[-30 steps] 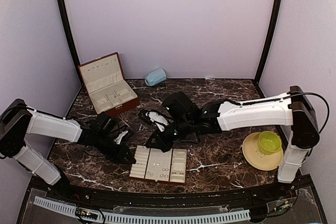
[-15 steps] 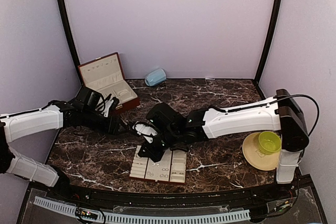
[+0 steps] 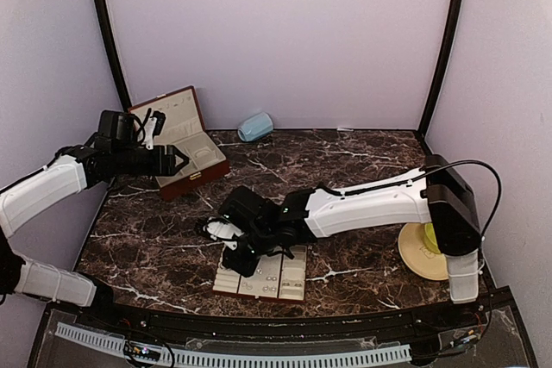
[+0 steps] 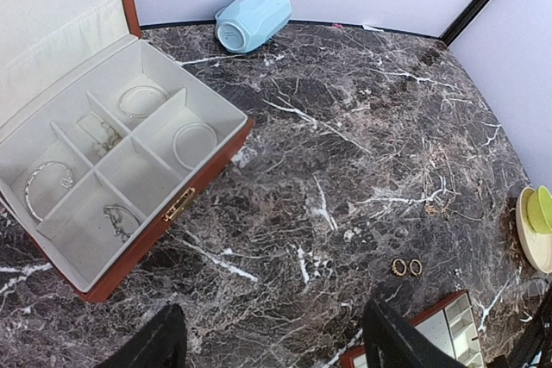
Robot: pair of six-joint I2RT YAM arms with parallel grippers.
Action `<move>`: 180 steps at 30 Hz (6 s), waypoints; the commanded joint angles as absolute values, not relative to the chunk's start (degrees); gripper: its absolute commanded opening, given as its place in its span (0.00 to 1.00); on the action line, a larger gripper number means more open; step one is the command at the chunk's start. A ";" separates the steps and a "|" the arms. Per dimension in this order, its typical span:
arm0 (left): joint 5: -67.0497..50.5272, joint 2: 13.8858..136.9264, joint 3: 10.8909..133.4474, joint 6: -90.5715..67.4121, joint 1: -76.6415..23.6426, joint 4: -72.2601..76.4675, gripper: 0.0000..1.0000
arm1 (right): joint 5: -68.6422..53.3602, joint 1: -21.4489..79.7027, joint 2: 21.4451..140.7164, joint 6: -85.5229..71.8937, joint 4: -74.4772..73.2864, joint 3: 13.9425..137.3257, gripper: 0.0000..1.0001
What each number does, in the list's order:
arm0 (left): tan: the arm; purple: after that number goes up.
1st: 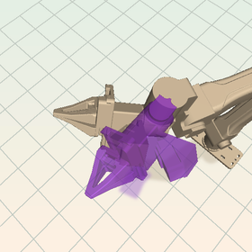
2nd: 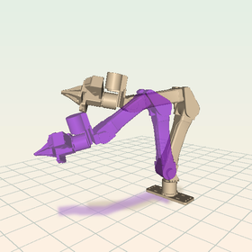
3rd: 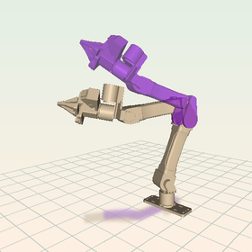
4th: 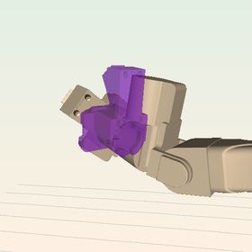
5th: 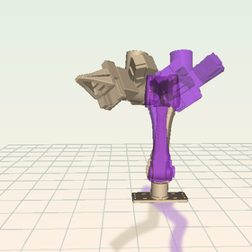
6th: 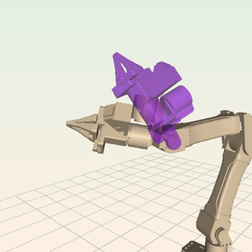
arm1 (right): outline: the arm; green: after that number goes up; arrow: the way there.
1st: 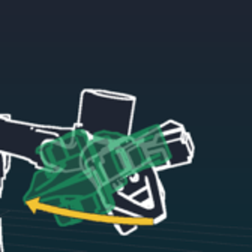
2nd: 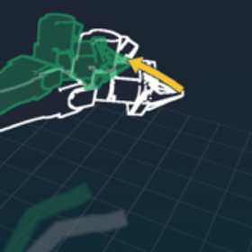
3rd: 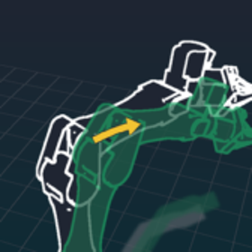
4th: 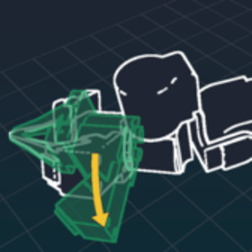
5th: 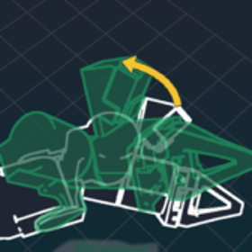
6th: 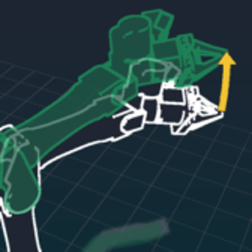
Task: Organize the mixed jewelry
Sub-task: Insert the ring into the ring tray, then adjust the ring on the ring tray.
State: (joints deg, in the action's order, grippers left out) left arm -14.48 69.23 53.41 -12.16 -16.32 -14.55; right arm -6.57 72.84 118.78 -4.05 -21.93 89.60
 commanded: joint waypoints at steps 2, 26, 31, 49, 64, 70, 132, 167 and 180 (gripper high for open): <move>-10.93 66.73 51.82 -10.44 -16.00 -12.44 0.73 | -4.33 73.95 120.97 -1.49 -24.06 93.19 0.01; -10.07 65.97 50.73 -10.47 -15.97 -12.56 0.74 | -0.18 75.21 123.67 1.19 -27.13 95.07 0.01; -10.08 66.00 50.71 -10.37 -16.00 -12.57 0.74 | 1.65 75.38 123.91 1.61 -27.23 95.48 0.01; -10.02 65.90 50.63 -10.28 -16.00 -12.66 0.74 | 6.33 77.07 125.21 4.92 -29.96 96.29 0.01; -10.12 66.18 50.63 -10.37 -16.00 -12.57 0.75 | 7.85 77.41 125.75 7.41 -31.02 96.97 0.01; -10.23 66.33 50.63 -10.37 -15.97 -12.57 0.75 | 6.70 77.90 126.96 7.97 -31.65 97.69 0.01; -8.56 65.77 49.76 -10.48 -16.00 -12.24 0.75 | -4.42 73.68 123.72 -6.70 -28.50 96.33 0.10; -10.02 66.61 49.72 -10.90 -16.00 -12.13 0.75 | -0.54 75.23 126.62 -4.80 -29.96 97.07 0.06; -10.10 66.53 49.75 -10.90 -15.99 -12.22 0.75 | 1.12 75.41 127.31 -4.05 -29.34 96.85 0.05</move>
